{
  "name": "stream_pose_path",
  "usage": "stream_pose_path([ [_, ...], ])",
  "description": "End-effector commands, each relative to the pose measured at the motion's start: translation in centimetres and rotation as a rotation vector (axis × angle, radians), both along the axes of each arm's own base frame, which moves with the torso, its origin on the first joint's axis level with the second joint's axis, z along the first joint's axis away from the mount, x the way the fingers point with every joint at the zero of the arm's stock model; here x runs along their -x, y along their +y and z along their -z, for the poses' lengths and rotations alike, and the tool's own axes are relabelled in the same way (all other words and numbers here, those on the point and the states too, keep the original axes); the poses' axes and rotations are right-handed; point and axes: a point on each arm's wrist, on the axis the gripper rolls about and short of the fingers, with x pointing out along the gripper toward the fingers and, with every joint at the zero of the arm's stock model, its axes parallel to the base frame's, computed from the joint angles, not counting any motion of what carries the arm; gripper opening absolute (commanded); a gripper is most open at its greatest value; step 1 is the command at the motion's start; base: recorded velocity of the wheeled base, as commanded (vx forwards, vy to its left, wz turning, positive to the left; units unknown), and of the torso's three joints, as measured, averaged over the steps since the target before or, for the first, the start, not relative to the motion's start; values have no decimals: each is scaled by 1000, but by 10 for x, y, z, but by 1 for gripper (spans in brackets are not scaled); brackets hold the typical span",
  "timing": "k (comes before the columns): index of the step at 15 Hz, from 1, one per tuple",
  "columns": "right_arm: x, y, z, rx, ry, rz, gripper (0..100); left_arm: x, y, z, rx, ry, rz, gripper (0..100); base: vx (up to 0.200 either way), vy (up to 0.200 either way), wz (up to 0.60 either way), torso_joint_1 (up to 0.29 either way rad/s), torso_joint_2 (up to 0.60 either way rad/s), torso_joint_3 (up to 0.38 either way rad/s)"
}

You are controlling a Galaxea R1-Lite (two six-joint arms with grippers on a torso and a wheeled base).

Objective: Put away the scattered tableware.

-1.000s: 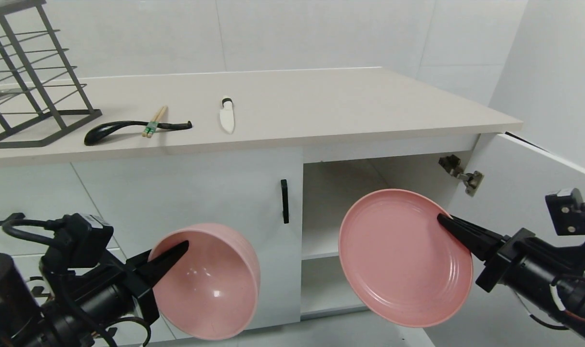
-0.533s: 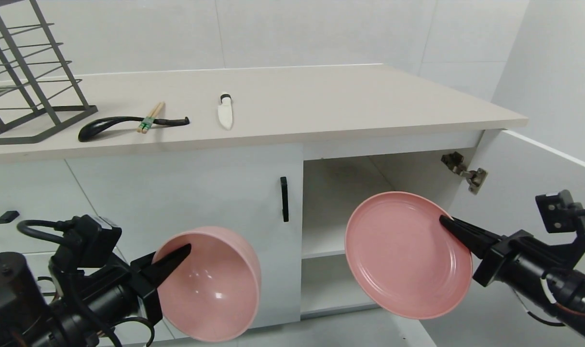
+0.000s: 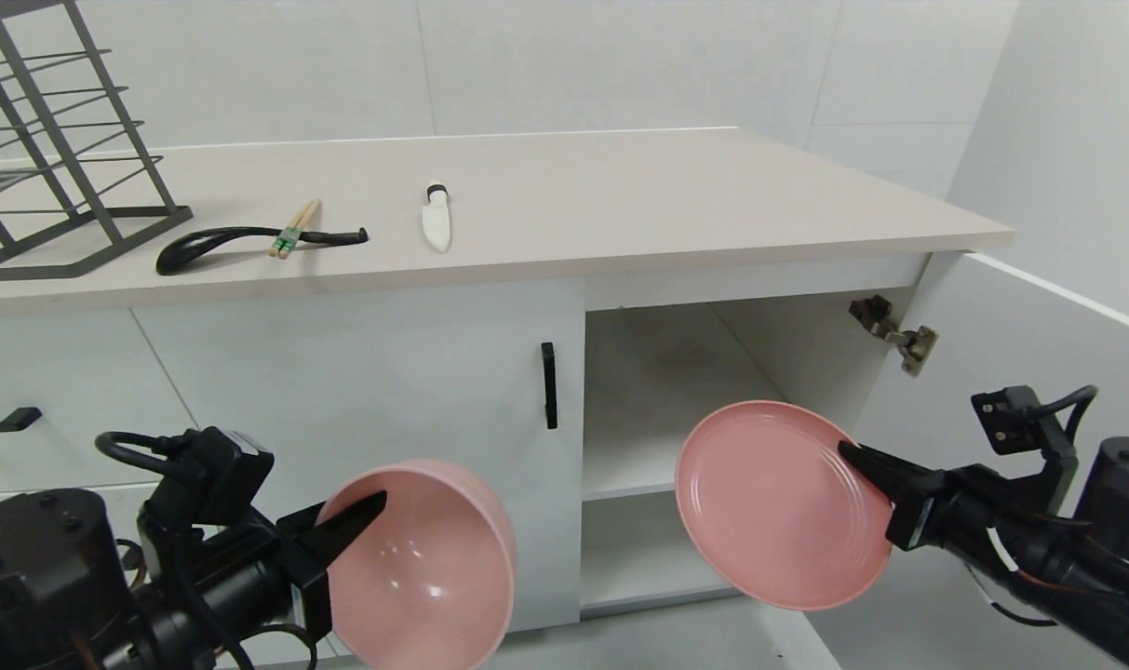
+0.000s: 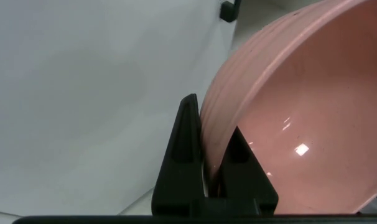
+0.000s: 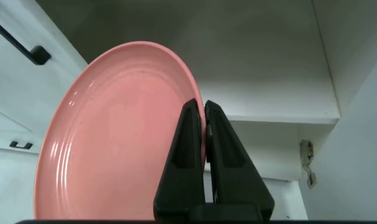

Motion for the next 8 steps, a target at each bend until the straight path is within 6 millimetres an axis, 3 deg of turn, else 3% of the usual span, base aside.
stream_pose_path([
  [1, -3, 1, 5, 6, 22, 1, 0, 2, -4, 3, -10, 19, 27, 0, 0, 0, 0, 0, 0, 0],
  [6, -40, 10, 49, 37, 143, 2, 0, 1, -13, 15, -47, 89, 65, 0, 0, 0, 0, 0, 0, 0],
  [8, -46, 11, 53, 38, 146, 6, 0, 2, -13, 13, -42, 79, 68, 0, 0, 0, 0, 0, 0, 0],
])
